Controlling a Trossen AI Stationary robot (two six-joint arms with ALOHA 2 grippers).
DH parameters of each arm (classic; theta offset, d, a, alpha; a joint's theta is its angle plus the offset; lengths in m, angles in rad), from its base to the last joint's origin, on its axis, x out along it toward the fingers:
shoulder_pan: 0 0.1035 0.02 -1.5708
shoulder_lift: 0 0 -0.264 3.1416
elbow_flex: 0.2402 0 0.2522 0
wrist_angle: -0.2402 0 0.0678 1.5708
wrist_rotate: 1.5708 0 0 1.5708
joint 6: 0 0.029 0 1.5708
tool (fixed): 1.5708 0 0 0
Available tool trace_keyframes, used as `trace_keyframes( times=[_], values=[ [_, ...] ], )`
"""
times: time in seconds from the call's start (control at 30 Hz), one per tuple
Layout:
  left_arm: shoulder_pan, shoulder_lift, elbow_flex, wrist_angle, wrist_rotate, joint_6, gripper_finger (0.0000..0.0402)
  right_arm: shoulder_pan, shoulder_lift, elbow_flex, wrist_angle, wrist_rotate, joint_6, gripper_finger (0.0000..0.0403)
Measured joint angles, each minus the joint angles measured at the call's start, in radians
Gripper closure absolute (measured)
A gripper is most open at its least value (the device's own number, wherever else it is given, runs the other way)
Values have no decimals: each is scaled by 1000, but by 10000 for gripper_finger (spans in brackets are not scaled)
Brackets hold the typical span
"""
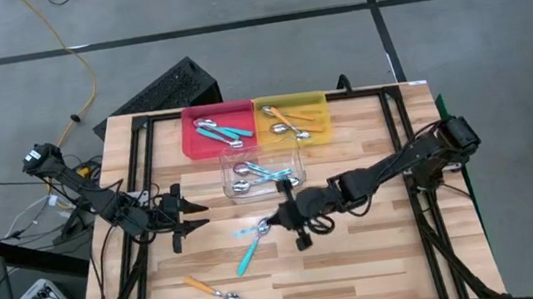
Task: Sort silverware by color (type)
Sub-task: Put the green patterned spoon into the transparent bin
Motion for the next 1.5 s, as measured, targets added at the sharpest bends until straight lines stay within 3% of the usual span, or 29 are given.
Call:
trace_keyframes(
  times=[0.2,0.67,1.07,1.5],
  values=[
    [0,0,0,0,-24,0,246,-92,0,1,121,42,-61,374],
    [0,0,0,0,-28,-2,246,-286,0,0,-96,12,22,372],
    [0,0,0,-4,-54,-22,246,-359,133,2,-88,11,110,369],
    [0,0,0,-3,-64,-22,246,-386,132,0,-114,11,167,369]
  ],
)
